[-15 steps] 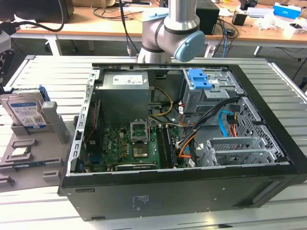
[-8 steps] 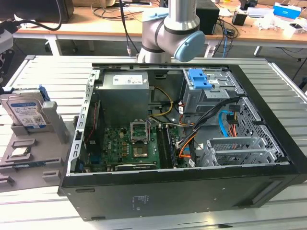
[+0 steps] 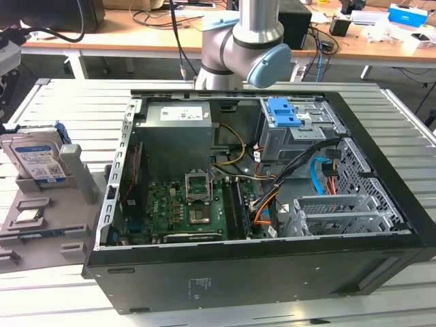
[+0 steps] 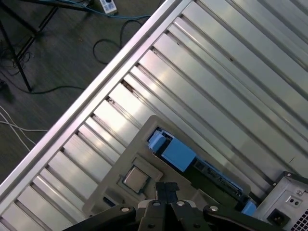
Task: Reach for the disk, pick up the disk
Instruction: 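Pick up the disk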
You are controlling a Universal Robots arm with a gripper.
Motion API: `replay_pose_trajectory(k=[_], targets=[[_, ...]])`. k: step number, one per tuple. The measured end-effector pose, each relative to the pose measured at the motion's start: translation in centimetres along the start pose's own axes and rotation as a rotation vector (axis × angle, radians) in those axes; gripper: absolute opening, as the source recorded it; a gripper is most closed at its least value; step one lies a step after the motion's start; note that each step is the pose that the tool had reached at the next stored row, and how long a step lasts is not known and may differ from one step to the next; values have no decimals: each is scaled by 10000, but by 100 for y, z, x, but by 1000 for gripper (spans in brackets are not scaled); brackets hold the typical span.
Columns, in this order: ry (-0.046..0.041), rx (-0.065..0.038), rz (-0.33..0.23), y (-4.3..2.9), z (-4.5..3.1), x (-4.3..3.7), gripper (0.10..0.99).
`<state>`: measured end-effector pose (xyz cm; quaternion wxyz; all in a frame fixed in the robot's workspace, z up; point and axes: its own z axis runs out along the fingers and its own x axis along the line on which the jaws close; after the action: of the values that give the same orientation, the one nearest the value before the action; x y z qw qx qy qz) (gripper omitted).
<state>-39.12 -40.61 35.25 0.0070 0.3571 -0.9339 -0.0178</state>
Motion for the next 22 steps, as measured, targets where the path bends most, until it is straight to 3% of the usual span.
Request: replay_pose_trajectory(k=[22], targets=[[68,1,-1780,0,0,0,106]])
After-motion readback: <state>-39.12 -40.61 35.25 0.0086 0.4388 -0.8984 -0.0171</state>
